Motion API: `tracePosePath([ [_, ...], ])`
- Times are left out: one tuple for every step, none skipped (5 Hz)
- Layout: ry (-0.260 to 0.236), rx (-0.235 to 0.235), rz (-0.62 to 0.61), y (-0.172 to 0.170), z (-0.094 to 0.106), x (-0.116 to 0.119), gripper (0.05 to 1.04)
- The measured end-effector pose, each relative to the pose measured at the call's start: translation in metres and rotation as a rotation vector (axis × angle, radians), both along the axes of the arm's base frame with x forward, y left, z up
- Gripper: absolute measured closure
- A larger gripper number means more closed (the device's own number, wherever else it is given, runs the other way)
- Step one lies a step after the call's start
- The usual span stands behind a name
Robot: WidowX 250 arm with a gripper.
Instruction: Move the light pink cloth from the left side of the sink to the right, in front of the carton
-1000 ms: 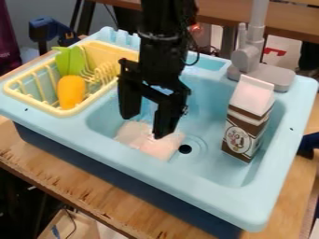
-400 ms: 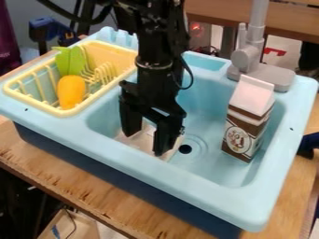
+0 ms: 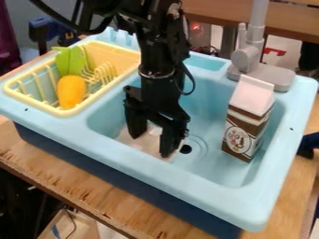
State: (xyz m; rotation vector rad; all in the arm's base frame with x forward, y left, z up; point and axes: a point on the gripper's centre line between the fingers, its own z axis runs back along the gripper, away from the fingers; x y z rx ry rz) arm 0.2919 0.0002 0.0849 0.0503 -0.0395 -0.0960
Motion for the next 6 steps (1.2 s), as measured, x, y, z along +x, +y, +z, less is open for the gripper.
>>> tracePosePath([
  [0.034,-0.045,0.02,-0.007,-0.002,-0.002,0.08],
  [0.051,-0.075,0.072,-0.012,-0.002,-0.005,0.08],
  [0.022,-0.175,0.103,-0.028,0.001,-0.007,0.08],
  [0.003,-0.255,0.045,-0.057,0.0,-0.007,0.08],
  [0.011,-0.342,-0.04,-0.091,-0.004,-0.013,0.08],
  [0.014,-0.376,-0.046,-0.103,-0.002,-0.017,0.08],
])
